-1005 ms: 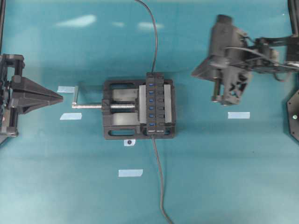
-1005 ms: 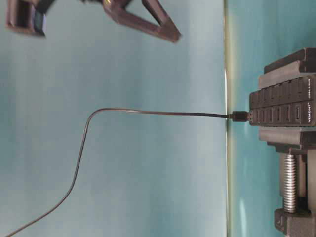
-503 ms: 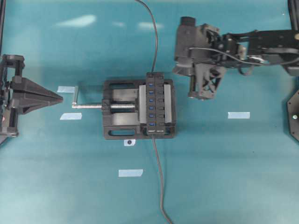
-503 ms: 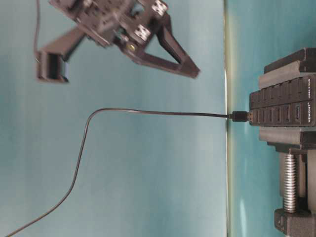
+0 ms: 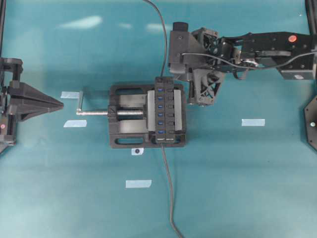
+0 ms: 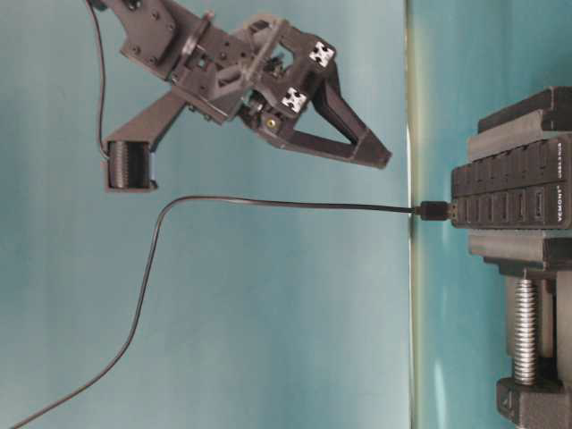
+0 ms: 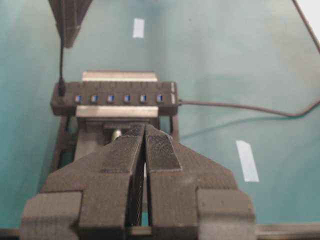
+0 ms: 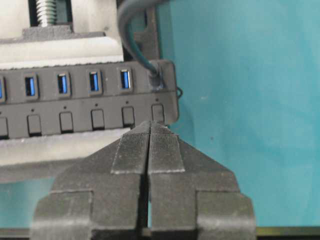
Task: Insert the USB into the front port of the fixed hub.
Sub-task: 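Move the right gripper over the hub toward the black USB plug, then close the right gripper on the black USB cable plug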
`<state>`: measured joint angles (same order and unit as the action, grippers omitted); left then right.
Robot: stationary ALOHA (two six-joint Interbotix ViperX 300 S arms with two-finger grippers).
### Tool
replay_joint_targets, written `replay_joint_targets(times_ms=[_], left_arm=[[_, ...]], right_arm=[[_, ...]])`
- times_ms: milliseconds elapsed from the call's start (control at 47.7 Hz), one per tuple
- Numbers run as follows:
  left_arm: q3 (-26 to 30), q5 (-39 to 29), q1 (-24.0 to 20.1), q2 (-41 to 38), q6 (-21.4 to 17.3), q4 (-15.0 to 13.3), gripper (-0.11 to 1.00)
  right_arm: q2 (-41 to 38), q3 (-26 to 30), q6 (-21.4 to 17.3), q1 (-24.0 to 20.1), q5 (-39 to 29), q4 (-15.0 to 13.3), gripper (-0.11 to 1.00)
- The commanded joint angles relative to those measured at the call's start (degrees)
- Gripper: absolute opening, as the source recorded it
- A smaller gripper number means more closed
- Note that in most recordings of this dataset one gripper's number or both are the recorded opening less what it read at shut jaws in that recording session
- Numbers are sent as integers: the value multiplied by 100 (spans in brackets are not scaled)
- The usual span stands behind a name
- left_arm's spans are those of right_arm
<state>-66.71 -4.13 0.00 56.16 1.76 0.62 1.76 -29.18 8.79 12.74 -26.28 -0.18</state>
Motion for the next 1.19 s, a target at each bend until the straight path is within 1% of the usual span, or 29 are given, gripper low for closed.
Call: replay_joint_targets(times_ms=[0,209,419,545,649,712,796,880,943,1005,1047,1173], left_arm=[[97,18,-9,-18,9,18,0],[97,18,-9,-18,9,9,0],[97,18,-9,-18,9,9,0],[97,18,-9,-18,9,9,0],[97,9,-9,-18,9,18,0],[97,0,-9,-18,9,9,0],[97,0,0,-18,9,9,0],[97,-26,-9,-18,9,9,0],[114,-62,-9,-26,9,9,0],[123,-88,-9,-35,9,9,0],[123,-97,-9,-35,9,9,0],[132,-97,-9,-26,9,9,0]], right_arm=[[79,149,70,9,70,-9,-3],[9,158,246,-18,97,-9,-3],[-105,202,264,-44,114,0,-3],[-132,272,272,-44,149,0,1],[-132,272,281,-70,299,0,7],[-132,255,308,-105,404,-9,14],[-141,220,334,-132,554,0,29],[-185,202,308,-132,554,0,49],[-211,220,299,-132,519,0,70],[-237,229,299,-141,510,0,83],[-246,229,299,-141,501,0,84],[-281,237,308,-123,536,-9,80]])
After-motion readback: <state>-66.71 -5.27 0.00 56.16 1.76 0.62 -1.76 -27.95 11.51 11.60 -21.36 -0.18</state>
